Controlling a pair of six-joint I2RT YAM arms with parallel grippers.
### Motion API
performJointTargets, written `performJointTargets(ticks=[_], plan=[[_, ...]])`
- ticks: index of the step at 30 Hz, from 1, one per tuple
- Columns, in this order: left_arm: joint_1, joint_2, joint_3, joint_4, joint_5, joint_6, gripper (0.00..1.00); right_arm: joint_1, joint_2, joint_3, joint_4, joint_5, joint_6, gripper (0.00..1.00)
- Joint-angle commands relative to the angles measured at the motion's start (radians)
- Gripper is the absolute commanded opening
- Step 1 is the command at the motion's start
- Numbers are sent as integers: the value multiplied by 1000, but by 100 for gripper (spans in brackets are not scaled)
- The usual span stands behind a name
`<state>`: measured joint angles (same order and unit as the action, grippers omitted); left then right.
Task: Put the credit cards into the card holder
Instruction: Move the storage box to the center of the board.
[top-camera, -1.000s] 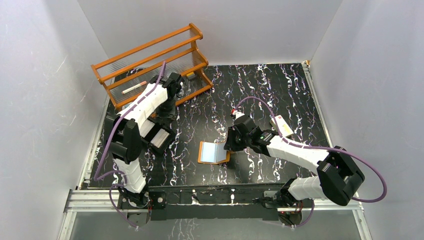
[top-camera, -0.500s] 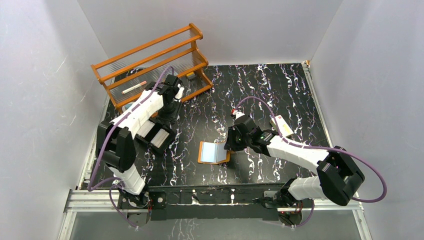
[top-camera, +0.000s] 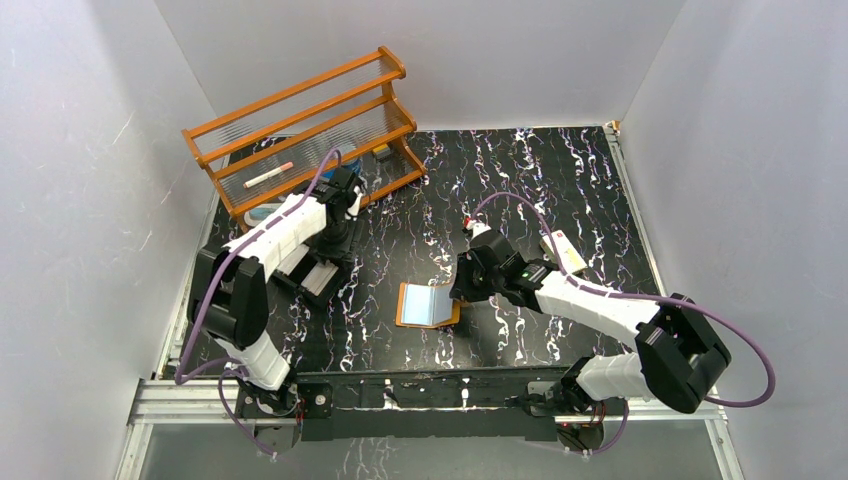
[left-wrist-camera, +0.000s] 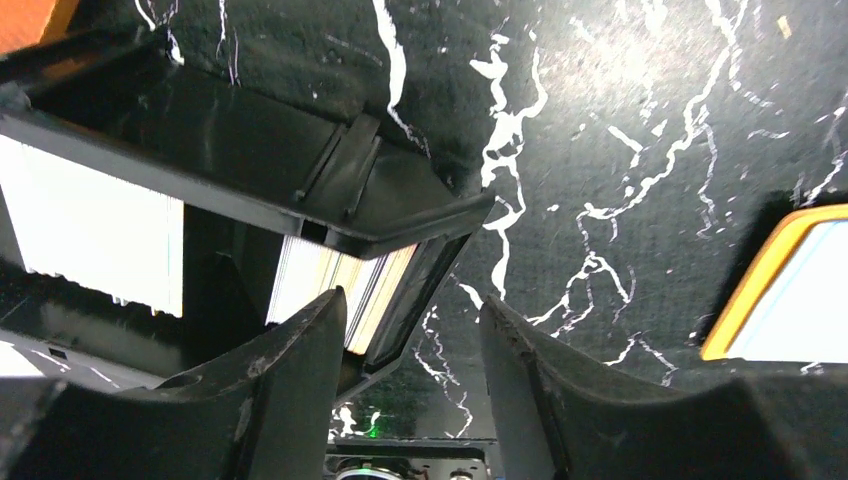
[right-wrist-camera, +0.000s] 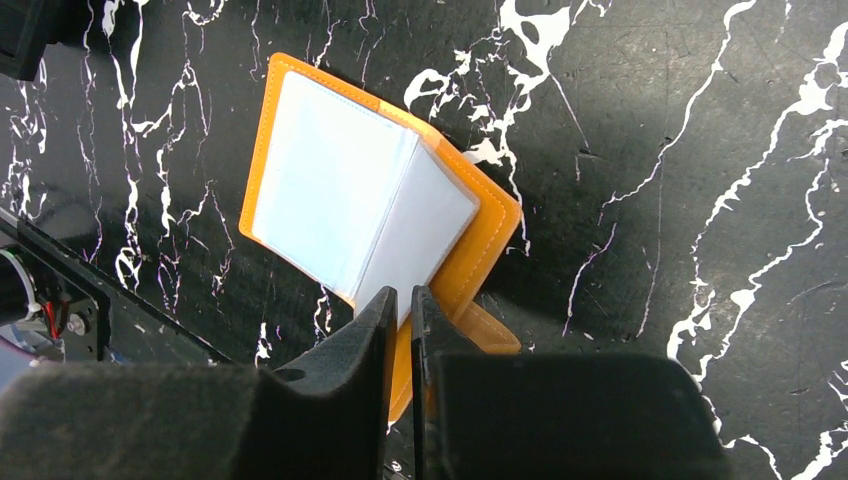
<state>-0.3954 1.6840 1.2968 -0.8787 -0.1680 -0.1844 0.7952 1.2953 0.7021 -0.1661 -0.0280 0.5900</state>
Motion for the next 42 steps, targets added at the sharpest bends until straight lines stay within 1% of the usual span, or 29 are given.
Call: performJointTargets(ticks=[1, 3, 8, 12, 14, 17, 19, 20, 22, 25, 28, 31, 33, 42], plan=[[2, -86, -49, 6, -50, 48, 53, -7, -37, 12, 9, 11, -19, 18], [3, -99, -75, 26, -77, 75, 56, -8, -41, 7, 7, 12, -19, 19], [8, -103, -105, 47, -53, 106, 62, -12, -53, 1, 4, 17, -22, 19], [9, -102, -109, 73, 59, 119, 62, -13, -57, -9, 14, 11, -16, 19], [7, -111, -101, 103, 48, 91, 60, -14, -55, -13, 20, 10, -13, 19], [7, -122, -63, 125, -58, -16, 55, -14, -47, -13, 23, 3, -13, 19], [7, -122, -26, 120, -135, -120, 55, -14, -43, -11, 23, 1, -13, 18], [7, -119, -5, 107, -174, -204, 56, -13, -42, -10, 23, 0, -13, 18], [7, -114, 24, 84, -212, -327, 56, -13, -42, -8, 24, 1, -13, 19], [8, -130, 29, 82, -249, -494, 56, -13, -43, -3, 25, -1, -13, 18], [7, -130, 39, 48, -323, -671, 50, -14, -49, -4, 21, 3, -16, 19], [7, -107, 63, -17, -373, -794, 45, -14, -59, -12, 23, 5, -18, 18], [8, -90, 75, -45, -396, -844, 44, -14, -64, -17, 23, 10, -18, 18], [9, -35, 50, -42, -397, -913, 38, -16, -81, -16, 11, 25, -27, 19]])
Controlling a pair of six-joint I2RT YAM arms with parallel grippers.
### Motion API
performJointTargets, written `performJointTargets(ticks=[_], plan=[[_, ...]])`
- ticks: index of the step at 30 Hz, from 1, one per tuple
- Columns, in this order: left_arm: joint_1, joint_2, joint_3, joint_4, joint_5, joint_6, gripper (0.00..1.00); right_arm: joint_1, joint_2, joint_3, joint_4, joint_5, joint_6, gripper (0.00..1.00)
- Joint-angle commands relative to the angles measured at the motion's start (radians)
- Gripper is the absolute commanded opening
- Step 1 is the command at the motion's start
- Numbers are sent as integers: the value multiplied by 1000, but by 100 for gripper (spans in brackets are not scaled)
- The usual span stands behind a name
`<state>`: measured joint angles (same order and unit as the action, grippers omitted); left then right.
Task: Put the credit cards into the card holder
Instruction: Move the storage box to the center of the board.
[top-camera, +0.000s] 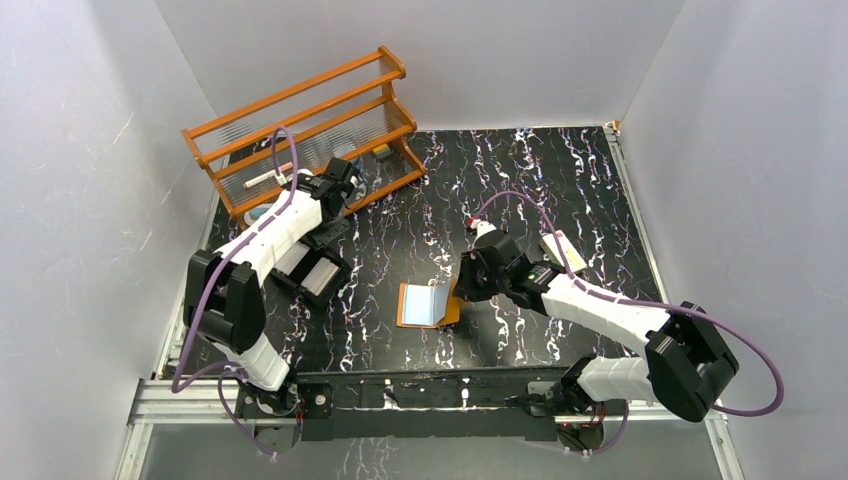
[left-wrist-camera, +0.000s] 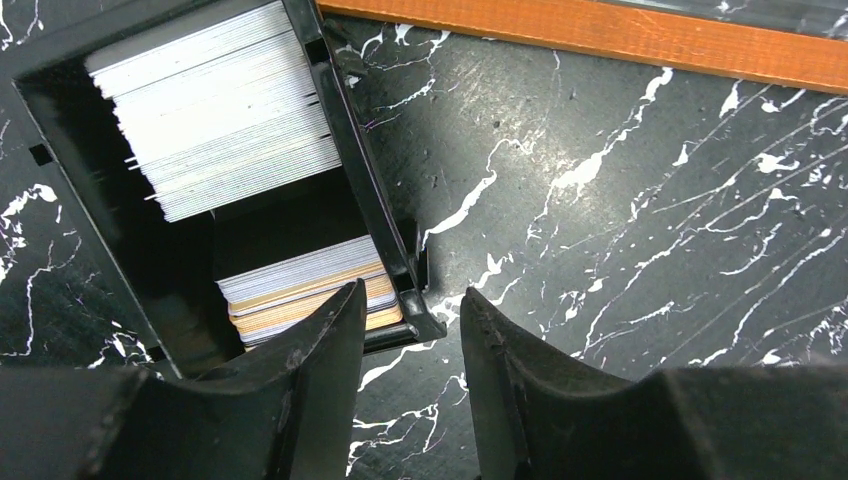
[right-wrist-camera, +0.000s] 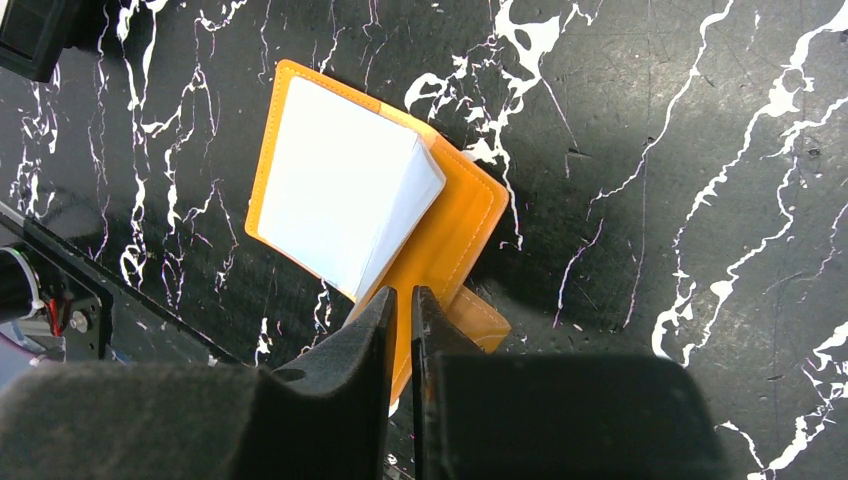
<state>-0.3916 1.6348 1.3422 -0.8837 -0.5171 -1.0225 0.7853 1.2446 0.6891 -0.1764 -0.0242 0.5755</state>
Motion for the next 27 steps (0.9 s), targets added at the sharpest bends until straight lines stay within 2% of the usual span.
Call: performJointTargets(ticks=[1, 8, 15, 20, 25, 27], plan=[[5, 15, -1, -37, -50, -80, 38, -7, -31, -2, 22, 21, -12, 19], [6, 29, -33, -8, -49, -83, 37, -9, -35, -8, 21, 22, -13, 19], [6, 33, -70, 40, -40, -79, 32, -10, -46, -22, 23, 21, -7, 19], [5, 32, -77, 63, 15, -52, 20, -10, -42, -24, 24, 18, -8, 19], [3, 7, -100, 67, 128, -54, 8, -10, -38, -11, 22, 18, -18, 19], [-6, -7, -109, 64, 158, -72, 1, -10, -32, -5, 20, 19, -20, 19]])
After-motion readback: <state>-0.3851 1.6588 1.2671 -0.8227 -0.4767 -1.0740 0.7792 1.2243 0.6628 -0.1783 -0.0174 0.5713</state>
